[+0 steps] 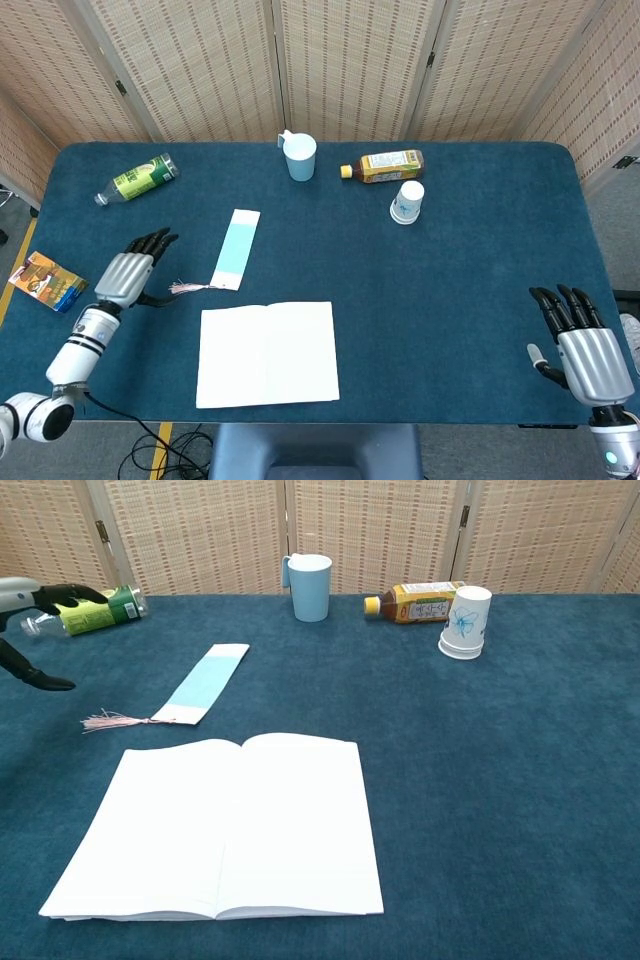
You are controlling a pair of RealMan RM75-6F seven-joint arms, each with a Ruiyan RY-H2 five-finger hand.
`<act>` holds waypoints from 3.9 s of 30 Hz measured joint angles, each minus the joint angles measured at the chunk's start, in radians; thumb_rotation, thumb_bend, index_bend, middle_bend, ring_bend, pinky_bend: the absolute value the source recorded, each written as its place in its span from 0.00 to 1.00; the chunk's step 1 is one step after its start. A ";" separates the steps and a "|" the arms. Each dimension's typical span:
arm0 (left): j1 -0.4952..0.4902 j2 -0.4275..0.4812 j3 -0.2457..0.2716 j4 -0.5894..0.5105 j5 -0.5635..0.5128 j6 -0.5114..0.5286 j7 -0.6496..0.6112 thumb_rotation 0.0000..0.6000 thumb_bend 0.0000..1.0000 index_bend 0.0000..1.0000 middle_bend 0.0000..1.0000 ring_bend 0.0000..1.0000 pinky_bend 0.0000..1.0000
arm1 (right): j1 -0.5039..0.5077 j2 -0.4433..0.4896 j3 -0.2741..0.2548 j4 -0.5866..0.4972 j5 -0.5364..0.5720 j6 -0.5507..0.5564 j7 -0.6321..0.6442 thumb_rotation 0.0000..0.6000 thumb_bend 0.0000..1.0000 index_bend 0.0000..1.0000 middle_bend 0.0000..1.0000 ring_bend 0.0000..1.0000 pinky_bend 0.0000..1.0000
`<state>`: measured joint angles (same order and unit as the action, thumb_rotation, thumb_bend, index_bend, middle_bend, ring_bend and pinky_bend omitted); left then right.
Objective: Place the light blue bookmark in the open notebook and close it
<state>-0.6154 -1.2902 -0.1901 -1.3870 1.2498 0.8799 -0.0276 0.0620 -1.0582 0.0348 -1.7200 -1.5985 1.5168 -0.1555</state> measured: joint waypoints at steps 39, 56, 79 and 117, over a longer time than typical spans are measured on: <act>-0.345 -0.383 -0.006 0.532 -0.522 -0.287 0.455 0.49 0.65 0.21 0.16 0.08 0.11 | 0.002 0.005 0.009 -0.016 0.032 -0.009 -0.018 1.00 0.29 0.08 0.15 0.06 0.10; -0.401 -0.462 0.017 0.613 -0.575 -0.279 0.584 0.48 0.65 0.21 0.16 0.08 0.11 | -0.006 0.006 0.009 -0.021 0.045 -0.004 -0.023 1.00 0.29 0.08 0.15 0.06 0.10; -0.430 -0.547 0.009 0.713 -0.579 -0.297 0.669 0.48 0.65 0.21 0.16 0.08 0.11 | -0.021 0.008 0.009 -0.020 0.056 0.009 -0.023 1.00 0.29 0.08 0.15 0.06 0.10; -0.324 -0.336 0.077 0.274 -0.143 -0.122 0.374 0.84 0.35 0.18 0.16 0.08 0.11 | -0.025 0.001 0.010 -0.008 0.037 0.018 -0.006 1.00 0.29 0.08 0.15 0.06 0.10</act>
<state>-0.9399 -1.6259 -0.1129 -1.1128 1.1065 0.7584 0.3468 0.0373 -1.0576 0.0451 -1.7276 -1.5619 1.5351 -0.1612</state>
